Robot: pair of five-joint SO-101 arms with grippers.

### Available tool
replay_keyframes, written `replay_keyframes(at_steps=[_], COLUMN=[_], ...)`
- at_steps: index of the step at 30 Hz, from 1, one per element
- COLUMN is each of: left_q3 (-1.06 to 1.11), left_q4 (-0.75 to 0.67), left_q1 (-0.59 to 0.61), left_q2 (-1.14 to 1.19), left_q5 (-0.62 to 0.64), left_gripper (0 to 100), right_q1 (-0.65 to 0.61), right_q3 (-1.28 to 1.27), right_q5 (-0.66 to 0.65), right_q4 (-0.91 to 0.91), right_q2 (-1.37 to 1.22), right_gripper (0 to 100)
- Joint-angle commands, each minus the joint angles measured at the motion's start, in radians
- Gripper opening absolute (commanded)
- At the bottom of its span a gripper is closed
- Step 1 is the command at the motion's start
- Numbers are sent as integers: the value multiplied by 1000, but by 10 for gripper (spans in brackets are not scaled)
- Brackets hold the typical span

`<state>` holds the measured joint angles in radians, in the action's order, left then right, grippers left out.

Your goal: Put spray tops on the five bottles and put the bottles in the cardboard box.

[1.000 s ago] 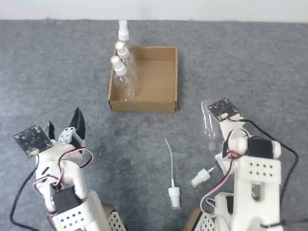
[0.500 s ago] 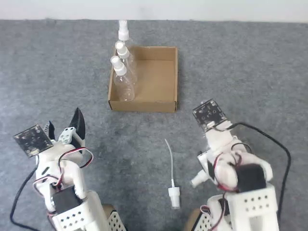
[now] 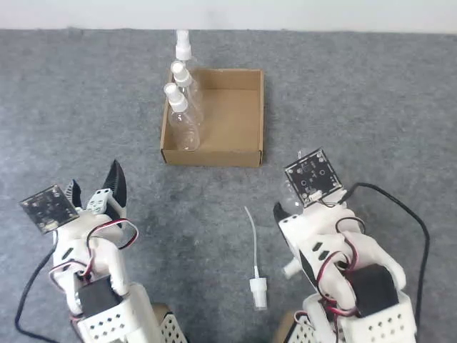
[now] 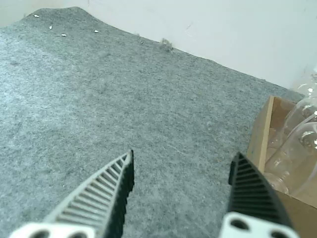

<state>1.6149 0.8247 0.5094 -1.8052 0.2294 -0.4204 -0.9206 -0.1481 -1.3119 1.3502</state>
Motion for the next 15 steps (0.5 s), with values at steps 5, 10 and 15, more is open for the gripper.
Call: replay_keyframes(at_steps=[5, 10, 15], left_q3=[-12, -12, -12], left_q4=[-31, -31, -31], left_q1=[3, 3, 2], left_q2=[-17, -17, -17], left_q5=[-14, -14, -14], left_gripper=[287, 287, 287], right_q1=[-107, -200, -213], right_q3=[54, -18, -149], right_q5=[106, 115, 114], right_q4=[162, 292, 484], right_q2=[15, 15, 24], right_gripper=[87, 87, 87])
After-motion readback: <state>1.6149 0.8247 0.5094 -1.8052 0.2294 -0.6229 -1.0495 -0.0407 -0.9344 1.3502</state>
